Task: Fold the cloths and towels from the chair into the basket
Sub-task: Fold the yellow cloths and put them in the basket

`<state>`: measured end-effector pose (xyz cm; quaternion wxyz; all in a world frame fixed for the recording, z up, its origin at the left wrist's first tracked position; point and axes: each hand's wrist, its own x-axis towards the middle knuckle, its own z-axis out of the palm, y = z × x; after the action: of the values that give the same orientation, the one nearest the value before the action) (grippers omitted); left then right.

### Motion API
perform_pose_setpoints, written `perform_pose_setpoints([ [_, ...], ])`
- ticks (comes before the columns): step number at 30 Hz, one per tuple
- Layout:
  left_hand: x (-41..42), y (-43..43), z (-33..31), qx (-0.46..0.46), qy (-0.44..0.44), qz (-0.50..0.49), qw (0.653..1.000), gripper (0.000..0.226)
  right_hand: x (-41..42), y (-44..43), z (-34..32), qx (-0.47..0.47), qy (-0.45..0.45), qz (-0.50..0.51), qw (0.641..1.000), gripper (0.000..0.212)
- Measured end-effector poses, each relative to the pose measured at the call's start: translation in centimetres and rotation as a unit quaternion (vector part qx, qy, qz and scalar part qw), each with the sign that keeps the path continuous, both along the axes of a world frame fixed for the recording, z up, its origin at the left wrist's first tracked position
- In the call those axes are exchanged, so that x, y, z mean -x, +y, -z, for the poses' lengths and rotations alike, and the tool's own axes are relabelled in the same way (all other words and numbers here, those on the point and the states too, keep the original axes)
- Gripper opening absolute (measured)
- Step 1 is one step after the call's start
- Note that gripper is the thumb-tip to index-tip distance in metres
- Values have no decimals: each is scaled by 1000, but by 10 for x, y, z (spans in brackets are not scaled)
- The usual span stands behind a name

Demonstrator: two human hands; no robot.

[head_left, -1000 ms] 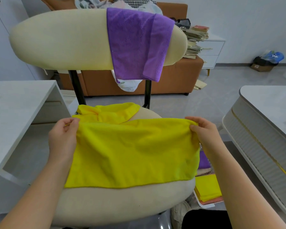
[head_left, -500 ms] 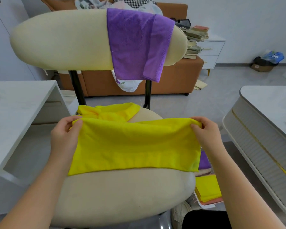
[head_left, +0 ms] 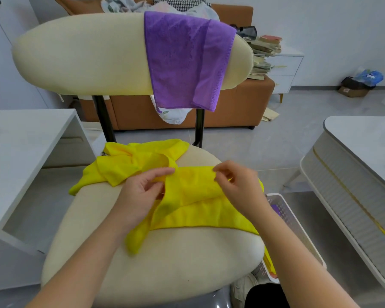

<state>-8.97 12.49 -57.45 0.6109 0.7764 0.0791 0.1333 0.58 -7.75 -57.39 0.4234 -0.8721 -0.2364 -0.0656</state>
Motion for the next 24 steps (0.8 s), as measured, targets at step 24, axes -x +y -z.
perform_pose_setpoints([
  [24, -15, 18, 18, -296, -26, -77, 952, 33, 54, 41, 5, 154, -4, -349, 924, 53],
])
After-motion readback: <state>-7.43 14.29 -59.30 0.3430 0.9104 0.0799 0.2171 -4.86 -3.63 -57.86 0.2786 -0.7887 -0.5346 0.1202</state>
